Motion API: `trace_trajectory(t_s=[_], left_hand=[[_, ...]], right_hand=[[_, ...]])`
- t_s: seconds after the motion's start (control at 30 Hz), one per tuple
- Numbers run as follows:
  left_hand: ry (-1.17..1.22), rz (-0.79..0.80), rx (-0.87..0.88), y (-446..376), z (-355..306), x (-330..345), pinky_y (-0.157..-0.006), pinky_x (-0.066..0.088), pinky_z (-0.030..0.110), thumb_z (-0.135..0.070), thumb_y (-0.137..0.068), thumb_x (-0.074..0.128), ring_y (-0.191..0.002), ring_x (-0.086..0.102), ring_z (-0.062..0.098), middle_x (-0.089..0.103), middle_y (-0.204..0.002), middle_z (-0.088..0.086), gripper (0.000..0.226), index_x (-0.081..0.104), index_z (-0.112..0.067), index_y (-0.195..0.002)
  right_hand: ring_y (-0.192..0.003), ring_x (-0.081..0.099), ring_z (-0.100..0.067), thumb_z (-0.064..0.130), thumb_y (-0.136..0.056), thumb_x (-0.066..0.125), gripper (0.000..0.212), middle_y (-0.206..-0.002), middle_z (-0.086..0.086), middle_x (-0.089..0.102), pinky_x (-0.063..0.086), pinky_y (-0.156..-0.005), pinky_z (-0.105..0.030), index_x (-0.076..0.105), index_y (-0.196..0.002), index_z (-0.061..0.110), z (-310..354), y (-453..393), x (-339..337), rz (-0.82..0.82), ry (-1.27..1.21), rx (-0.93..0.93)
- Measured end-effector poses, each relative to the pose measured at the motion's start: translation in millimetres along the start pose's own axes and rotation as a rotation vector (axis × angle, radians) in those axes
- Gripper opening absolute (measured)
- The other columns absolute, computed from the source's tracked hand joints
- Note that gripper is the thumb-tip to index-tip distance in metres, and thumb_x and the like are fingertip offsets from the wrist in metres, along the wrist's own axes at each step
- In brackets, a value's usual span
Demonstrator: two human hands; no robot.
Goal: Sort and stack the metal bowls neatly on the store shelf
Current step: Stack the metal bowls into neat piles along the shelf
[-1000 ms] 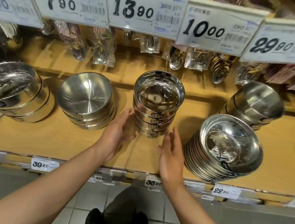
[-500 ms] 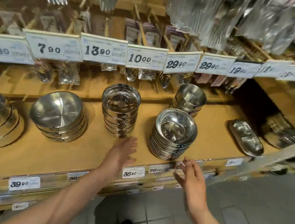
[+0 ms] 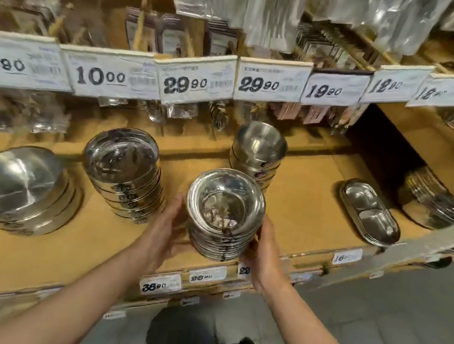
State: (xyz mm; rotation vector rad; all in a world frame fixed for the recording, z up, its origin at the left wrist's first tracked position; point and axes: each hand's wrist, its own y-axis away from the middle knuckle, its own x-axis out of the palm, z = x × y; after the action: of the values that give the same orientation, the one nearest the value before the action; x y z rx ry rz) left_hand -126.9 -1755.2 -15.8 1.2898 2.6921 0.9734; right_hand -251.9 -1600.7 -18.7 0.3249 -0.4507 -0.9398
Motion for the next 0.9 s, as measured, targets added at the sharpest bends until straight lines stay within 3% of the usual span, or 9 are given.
trace_trajectory(t_s=[0.07, 0.13, 0.23, 0.37, 0.43, 0.57, 0.7, 0.77, 0.9], left_hand=[[-0.014, -0.05, 0.022, 0, 4, 9, -0.068, 0.062, 0.031, -0.078, -0.075, 0.054, -0.101, 0.074, 0.021, 0.075, -0.119, -0.002, 0.071, 0.061, -0.037, -0.132], [-0.01, -0.107, 0.045, 2, 9, 20, -0.07, 0.062, 0.032, -0.084, -0.068, 0.059, -0.095, 0.076, 0.014, 0.078, -0.106, -0.011, 0.061, 0.066, -0.048, -0.118], [-0.017, -0.159, 0.063, 6, 18, 43, -0.077, 0.062, 0.036, -0.075, -0.081, 0.049, -0.098, 0.074, 0.009, 0.077, -0.109, -0.014, 0.037, 0.074, -0.055, -0.099], [-0.021, -0.146, 0.036, 10, 29, 90, -0.089, 0.06, 0.041, -0.065, -0.097, 0.037, -0.101, 0.073, 0.008, 0.077, -0.11, -0.013, 0.038, 0.073, -0.055, -0.103], [-0.033, -0.125, 0.032, 4, 34, 116, -0.094, 0.057, 0.044, -0.062, -0.102, 0.033, -0.107, 0.071, 0.008, 0.076, -0.114, -0.012, 0.04, 0.071, -0.054, -0.107], [-0.033, -0.107, -0.005, -18, 33, 167, -0.087, 0.059, 0.039, -0.062, -0.102, 0.035, -0.106, 0.073, 0.018, 0.077, -0.115, -0.004, 0.04, 0.073, -0.049, -0.106], [-0.009, -0.078, -0.006, -44, 27, 207, -0.075, 0.062, 0.035, -0.059, -0.102, 0.041, -0.112, 0.07, 0.019, 0.075, -0.119, -0.007, 0.034, 0.071, -0.048, -0.114], [-0.034, -0.071, -0.017, -56, 24, 222, -0.068, 0.059, 0.027, -0.063, -0.101, 0.04, -0.107, 0.071, 0.016, 0.077, -0.111, -0.011, 0.038, 0.071, -0.047, -0.112], [-0.053, -0.033, -0.029, -68, 20, 239, -0.074, 0.058, 0.026, -0.066, -0.1, 0.037, -0.093, 0.074, 0.002, 0.077, -0.099, -0.021, 0.038, 0.073, -0.057, -0.095]], right_hand=[[-0.114, 0.068, -0.009, 0.053, -0.105, 0.038, 0.037, -0.124, 0.008, 0.074, 0.055, -0.099, -0.038, 0.068, -0.121, 0.037, 0, -8, -2, 0.02, 0.007, 0.008], [-0.115, 0.067, -0.01, 0.055, -0.104, 0.04, 0.033, -0.125, 0.009, 0.073, 0.052, -0.103, -0.041, 0.07, -0.114, 0.044, 1, -10, -9, 0.043, 0.02, 0.023], [-0.115, 0.067, -0.008, 0.064, -0.093, 0.047, 0.033, -0.121, 0.014, 0.074, 0.052, -0.103, -0.041, 0.073, -0.107, 0.049, 11, -10, -31, 0.094, 0.042, 0.041], [-0.12, 0.064, -0.012, 0.059, -0.102, 0.041, 0.036, -0.124, 0.011, 0.073, 0.051, -0.107, -0.048, 0.071, -0.117, 0.045, 27, -16, -78, 0.081, 0.079, 0.092], [-0.114, 0.067, -0.01, 0.056, -0.106, 0.035, 0.038, -0.119, 0.014, 0.075, 0.053, -0.102, -0.05, 0.072, -0.112, 0.049, 39, -19, -102, 0.086, 0.119, 0.065], [-0.122, 0.065, -0.018, 0.047, -0.109, 0.033, 0.042, -0.125, 0.003, 0.074, 0.049, -0.108, -0.055, 0.069, -0.124, 0.032, 58, -31, -151, 0.07, 0.101, 0.035], [-0.126, 0.061, -0.015, 0.051, -0.107, 0.034, 0.039, -0.128, 0.009, 0.072, 0.047, -0.109, -0.048, 0.068, -0.123, 0.042, 76, -48, -192, 0.041, 0.093, 0.019], [-0.127, 0.06, -0.018, 0.052, -0.107, 0.035, 0.042, -0.131, 0.005, 0.07, 0.047, -0.109, -0.052, 0.064, -0.132, 0.034, 81, -58, -207, 0.019, 0.08, 0.013], [-0.124, 0.063, -0.025, 0.05, -0.107, 0.034, 0.045, -0.128, -0.003, 0.072, 0.053, -0.101, -0.055, 0.063, -0.133, 0.026, 85, -72, -223, 0.014, 0.053, -0.023]])
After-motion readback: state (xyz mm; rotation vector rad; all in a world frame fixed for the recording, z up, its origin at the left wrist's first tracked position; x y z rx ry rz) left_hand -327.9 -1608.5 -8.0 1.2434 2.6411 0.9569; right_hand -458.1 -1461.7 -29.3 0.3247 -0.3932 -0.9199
